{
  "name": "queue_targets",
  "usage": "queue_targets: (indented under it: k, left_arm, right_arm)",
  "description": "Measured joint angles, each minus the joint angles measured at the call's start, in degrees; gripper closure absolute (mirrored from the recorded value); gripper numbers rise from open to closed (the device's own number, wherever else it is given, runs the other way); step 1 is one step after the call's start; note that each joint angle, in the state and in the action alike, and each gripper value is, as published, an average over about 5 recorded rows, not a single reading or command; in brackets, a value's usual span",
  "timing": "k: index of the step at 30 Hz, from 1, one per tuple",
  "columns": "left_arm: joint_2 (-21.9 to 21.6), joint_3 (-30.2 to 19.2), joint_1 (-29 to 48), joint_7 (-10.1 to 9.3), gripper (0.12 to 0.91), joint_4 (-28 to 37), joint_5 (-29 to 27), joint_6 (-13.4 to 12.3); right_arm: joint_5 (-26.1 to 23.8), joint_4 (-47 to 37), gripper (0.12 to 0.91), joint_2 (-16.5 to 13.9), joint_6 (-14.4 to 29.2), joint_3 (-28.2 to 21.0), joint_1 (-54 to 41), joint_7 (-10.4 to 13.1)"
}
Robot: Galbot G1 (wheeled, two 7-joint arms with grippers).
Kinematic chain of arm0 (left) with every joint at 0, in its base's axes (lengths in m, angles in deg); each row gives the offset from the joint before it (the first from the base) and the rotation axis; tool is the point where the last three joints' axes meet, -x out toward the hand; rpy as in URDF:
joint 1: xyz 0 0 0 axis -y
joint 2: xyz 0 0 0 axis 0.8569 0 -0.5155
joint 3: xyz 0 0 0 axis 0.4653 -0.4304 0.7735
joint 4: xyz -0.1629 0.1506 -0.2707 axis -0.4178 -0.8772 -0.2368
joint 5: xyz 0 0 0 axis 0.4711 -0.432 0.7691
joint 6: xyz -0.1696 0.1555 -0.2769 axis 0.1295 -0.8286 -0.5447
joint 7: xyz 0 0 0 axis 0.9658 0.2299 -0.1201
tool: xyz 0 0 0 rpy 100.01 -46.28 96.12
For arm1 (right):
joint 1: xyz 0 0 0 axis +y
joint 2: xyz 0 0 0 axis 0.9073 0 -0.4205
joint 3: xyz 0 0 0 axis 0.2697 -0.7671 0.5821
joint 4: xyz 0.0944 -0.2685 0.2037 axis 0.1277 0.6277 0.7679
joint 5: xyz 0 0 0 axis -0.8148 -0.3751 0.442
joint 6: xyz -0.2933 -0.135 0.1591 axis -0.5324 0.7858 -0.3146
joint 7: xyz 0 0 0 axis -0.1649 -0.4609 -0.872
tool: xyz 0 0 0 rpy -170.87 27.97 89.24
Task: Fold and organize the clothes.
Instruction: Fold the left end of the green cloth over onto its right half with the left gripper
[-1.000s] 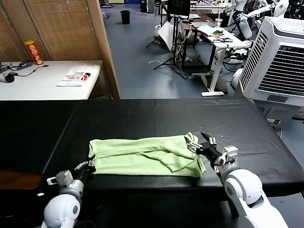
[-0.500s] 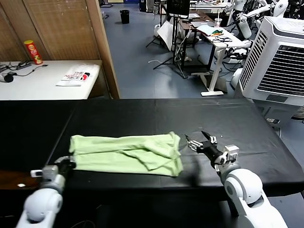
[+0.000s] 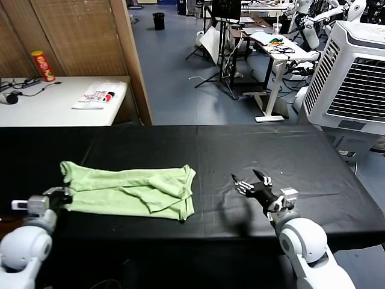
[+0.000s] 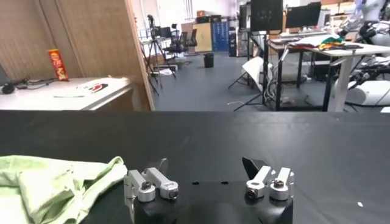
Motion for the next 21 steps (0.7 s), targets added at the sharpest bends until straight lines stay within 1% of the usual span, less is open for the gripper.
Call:
queue_targets:
  k: [4, 6, 8, 11, 14, 17, 21]
  left_arm:
    - [4.61, -4.60, 1.61, -3.36, 0.876, -7.02, 5.04, 4.60]
    - [6.92, -7.48, 2.78, -4.72, 0.876, -9.11, 6.56, 6.11]
    - [9.17, -10.51, 4.05, -5.89, 0.876, -10.18, 7.29, 7.03]
    - [12.40, -14.78, 5.84, -7.08, 0.876, -10.67, 8.09, 7.77]
    - [15.34, -18.08, 7.36, -7.66, 0.876, -10.38, 8.29, 8.08]
    - [17.70, -20.34, 8.31, -7.86, 0.876, -9.72, 7.95, 8.16]
    - [19.99, -21.97, 8.61, -8.16, 0.876, -9.25, 7.68, 8.22]
  right_arm:
    - [-0.71, 0.71, 0.227, 0.57, 0.01, 0.96, 1.10, -0.01]
    - [-0.94, 0.93, 0.227, 0.69, 0.02, 1.50, 1.59, -0.01]
    - [-1.10, 1.05, 0.227, 0.75, 0.06, 2.01, 2.03, -0.02]
    - [-1.28, 1.07, 0.227, 0.85, 0.12, 2.53, 2.40, -0.04]
    - [-1.51, 0.88, 0.227, 1.16, 0.16, 2.66, 2.42, -0.05]
    - [-1.77, 0.52, 0.227, 1.59, 0.17, 2.44, 2.24, -0.05]
    - [-2.07, -0.02, 0.227, 2.06, 0.19, 1.99, 1.87, -0.08]
